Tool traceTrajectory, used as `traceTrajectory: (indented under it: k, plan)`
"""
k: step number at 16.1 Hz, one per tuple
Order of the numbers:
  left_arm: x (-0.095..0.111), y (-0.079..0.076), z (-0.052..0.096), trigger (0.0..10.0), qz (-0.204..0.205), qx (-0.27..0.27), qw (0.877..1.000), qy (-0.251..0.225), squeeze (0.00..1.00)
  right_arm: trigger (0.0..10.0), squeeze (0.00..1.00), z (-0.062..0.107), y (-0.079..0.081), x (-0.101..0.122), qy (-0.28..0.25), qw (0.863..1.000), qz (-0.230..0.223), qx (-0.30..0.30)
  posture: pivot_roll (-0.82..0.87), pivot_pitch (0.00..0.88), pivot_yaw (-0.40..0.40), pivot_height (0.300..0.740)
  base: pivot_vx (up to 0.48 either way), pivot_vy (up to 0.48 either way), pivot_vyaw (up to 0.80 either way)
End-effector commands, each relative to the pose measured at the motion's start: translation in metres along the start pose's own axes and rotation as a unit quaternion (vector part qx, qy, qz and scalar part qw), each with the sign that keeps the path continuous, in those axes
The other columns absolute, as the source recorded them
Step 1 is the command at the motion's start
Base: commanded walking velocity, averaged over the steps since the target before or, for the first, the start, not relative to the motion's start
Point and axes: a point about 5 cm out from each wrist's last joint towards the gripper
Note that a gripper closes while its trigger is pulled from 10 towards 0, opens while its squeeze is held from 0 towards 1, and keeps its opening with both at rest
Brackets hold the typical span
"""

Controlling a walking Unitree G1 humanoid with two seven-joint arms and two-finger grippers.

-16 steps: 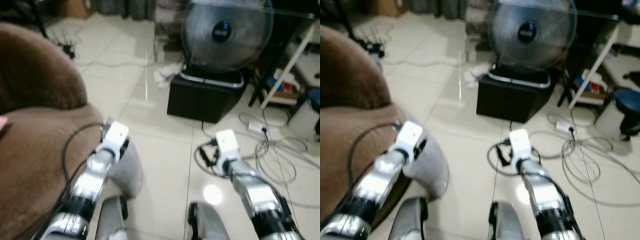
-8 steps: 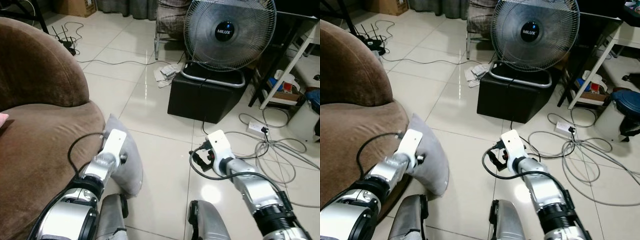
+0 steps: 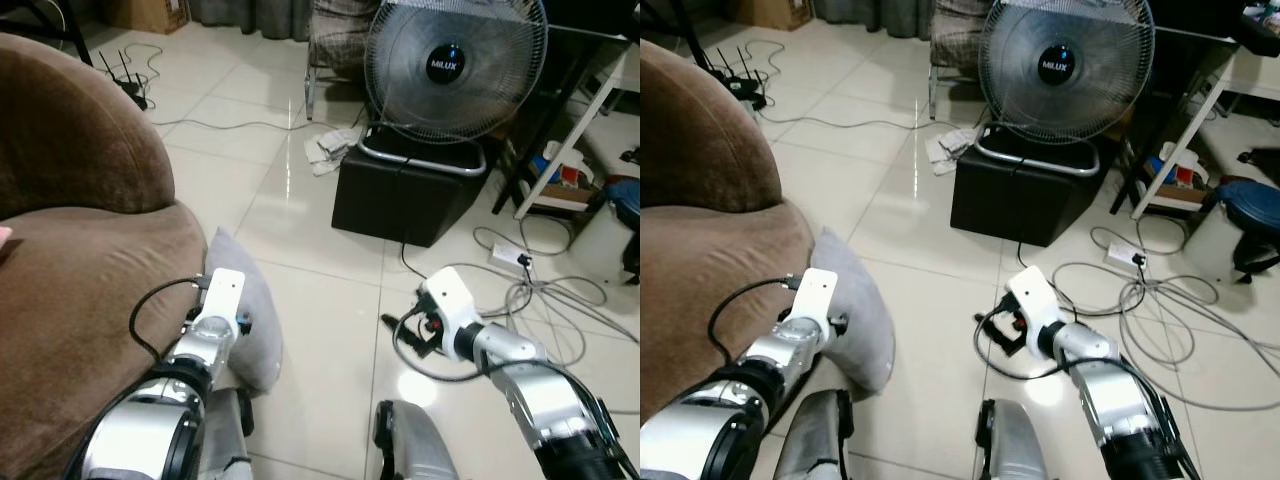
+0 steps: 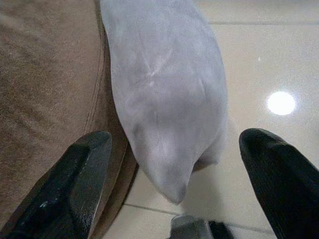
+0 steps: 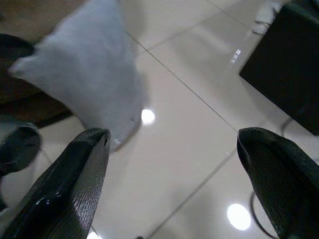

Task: Move the pillow to the sofa from floor

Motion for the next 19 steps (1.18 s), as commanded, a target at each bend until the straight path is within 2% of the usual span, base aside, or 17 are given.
traceTrajectory:
  k: [1,4,7,9,12,15,16,19]
  plan:
    - [0.006,0.0,0.0,10.0,0.015,0.017,1.0,-0.014,1.0,10.0,0.0,0.006,0.003,0.002,-0.002,1.0,0.008,0.014,-0.1,0.073,-0.1,0.567,0.0,0.0,0.0]
    - [0.002,0.007,0.0,10.0,0.019,0.042,0.999,-0.016,1.0,10.0,0.0,0.011,0.016,-0.004,0.001,1.0,0.0,0.026,-0.1,0.11,-0.099,0.567,0.0,0.0,0.0]
    - [0.009,0.014,0.0,10.0,0.012,0.065,0.996,-0.066,1.0,10.0,0.0,0.011,0.023,0.006,-0.019,1.0,0.005,0.018,-0.11,0.188,-0.092,0.567,0.0,0.0,0.0]
    - [0.009,0.015,0.002,10.0,0.02,0.072,0.993,-0.092,1.0,10.0,0.0,0.017,0.029,0.008,-0.031,0.999,-0.006,0.005,-0.1,0.197,-0.085,0.567,0.0,0.0,0.0]
    - [0.006,0.019,0.003,10.0,0.016,0.097,0.989,-0.113,1.0,10.0,0.0,0.024,0.04,0.007,-0.029,0.999,-0.008,0.015,-0.1,0.23,-0.085,0.567,0.0,0.0,0.0]
    - [-0.001,0.031,0.006,10.0,0.029,0.144,0.98,-0.134,1.0,10.0,0.0,0.036,0.055,0.012,-0.031,0.999,-0.013,0.026,-0.1,0.254,-0.106,0.567,0.0,0.0,0.0]
    - [-0.002,0.032,0.006,10.0,0.032,0.146,0.979,-0.135,1.0,10.0,0.0,0.037,0.056,0.013,-0.03,0.999,-0.013,0.027,-0.1,0.254,-0.106,0.567,0.0,0.0,0.0]
    - [-0.01,0.028,0.006,10.0,0.051,0.135,0.981,-0.133,1.0,10.0,0.0,0.041,0.075,0.017,-0.031,0.998,-0.005,0.046,-0.12,0.25,-0.125,0.567,0.0,0.0,0.0]
Point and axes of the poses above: a point about 5 cm out from each wrist's last joint towards the gripper, its own z axis pointing back from the gripper into the wrist, its own x axis along the axis of the wrist's last joint, y = z × x, and after that the axes turned 5 degrees about z, right-handed
